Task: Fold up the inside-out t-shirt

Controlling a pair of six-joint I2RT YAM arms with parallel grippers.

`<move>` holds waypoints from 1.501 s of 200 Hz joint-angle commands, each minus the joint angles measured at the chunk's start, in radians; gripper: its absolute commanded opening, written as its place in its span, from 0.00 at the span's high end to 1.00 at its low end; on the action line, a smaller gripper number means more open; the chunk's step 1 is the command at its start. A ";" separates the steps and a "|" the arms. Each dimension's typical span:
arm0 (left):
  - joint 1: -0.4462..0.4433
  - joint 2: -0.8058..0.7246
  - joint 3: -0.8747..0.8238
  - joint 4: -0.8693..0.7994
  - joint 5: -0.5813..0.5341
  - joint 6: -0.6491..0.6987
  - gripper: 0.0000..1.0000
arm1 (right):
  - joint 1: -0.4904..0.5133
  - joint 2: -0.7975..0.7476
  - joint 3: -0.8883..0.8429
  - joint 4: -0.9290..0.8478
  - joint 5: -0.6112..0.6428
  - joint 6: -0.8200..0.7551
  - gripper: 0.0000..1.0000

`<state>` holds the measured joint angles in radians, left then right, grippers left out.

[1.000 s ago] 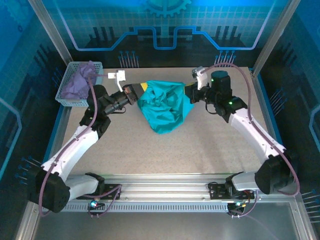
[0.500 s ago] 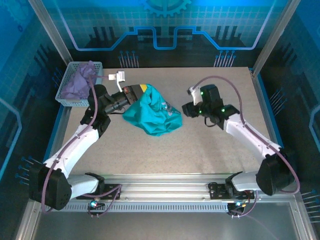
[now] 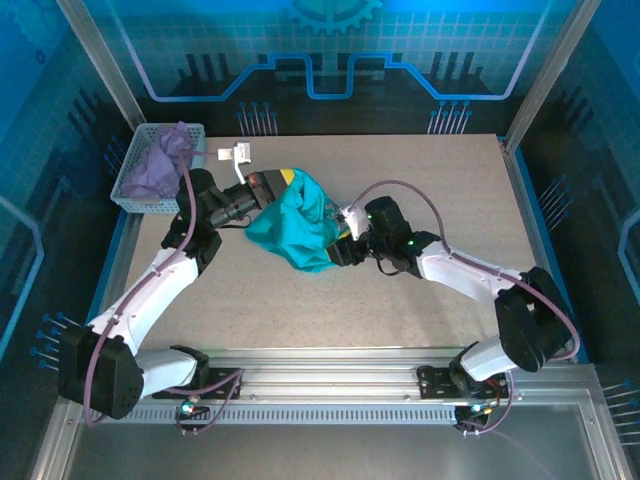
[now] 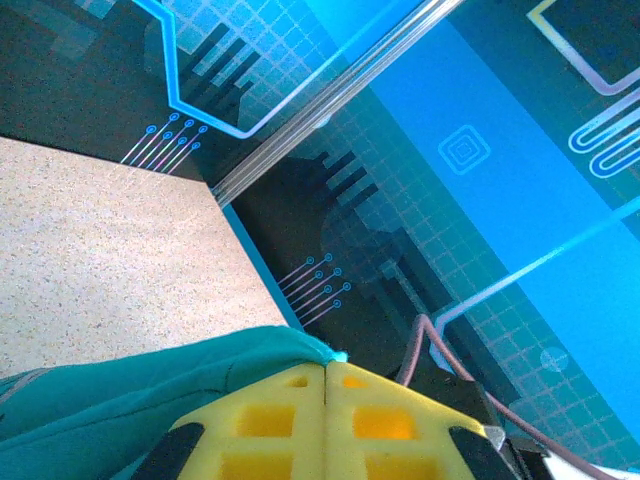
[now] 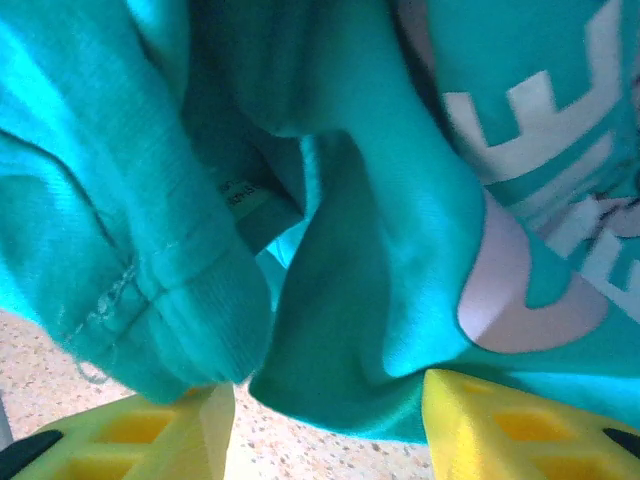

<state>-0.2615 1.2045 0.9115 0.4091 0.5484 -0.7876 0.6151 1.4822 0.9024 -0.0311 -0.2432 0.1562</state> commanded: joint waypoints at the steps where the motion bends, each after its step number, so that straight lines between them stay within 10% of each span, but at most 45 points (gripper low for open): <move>1: 0.010 0.000 0.006 0.037 0.020 -0.005 1.00 | 0.028 0.036 -0.006 0.097 -0.025 0.061 0.47; 32: 0.011 -0.003 0.006 0.028 0.011 0.001 1.00 | 0.029 0.078 0.026 0.094 0.057 0.086 0.52; 66: 0.039 -0.018 0.003 -0.020 -0.042 -0.005 1.00 | -0.006 0.000 0.028 0.032 0.095 0.057 1.00; 129: 0.251 -0.006 -0.026 -0.128 -0.068 -0.018 1.00 | -0.142 -0.324 0.011 -0.053 -0.179 -0.019 1.00; 198: 0.250 0.293 0.051 -0.414 -0.221 0.163 0.81 | -0.193 -0.219 0.024 0.103 -0.309 0.188 1.00; 248: 0.066 0.075 -0.121 -0.412 -0.412 0.325 0.44 | -0.183 -0.108 0.071 0.082 -0.307 0.227 1.00; 300: -0.197 -0.002 -0.234 -0.205 -0.228 0.572 0.31 | -0.199 -0.028 0.168 -0.007 -0.333 0.200 1.00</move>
<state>-0.4000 1.1675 0.6903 0.1116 0.2478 -0.3737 0.4305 1.4242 1.0092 -0.0040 -0.5354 0.3595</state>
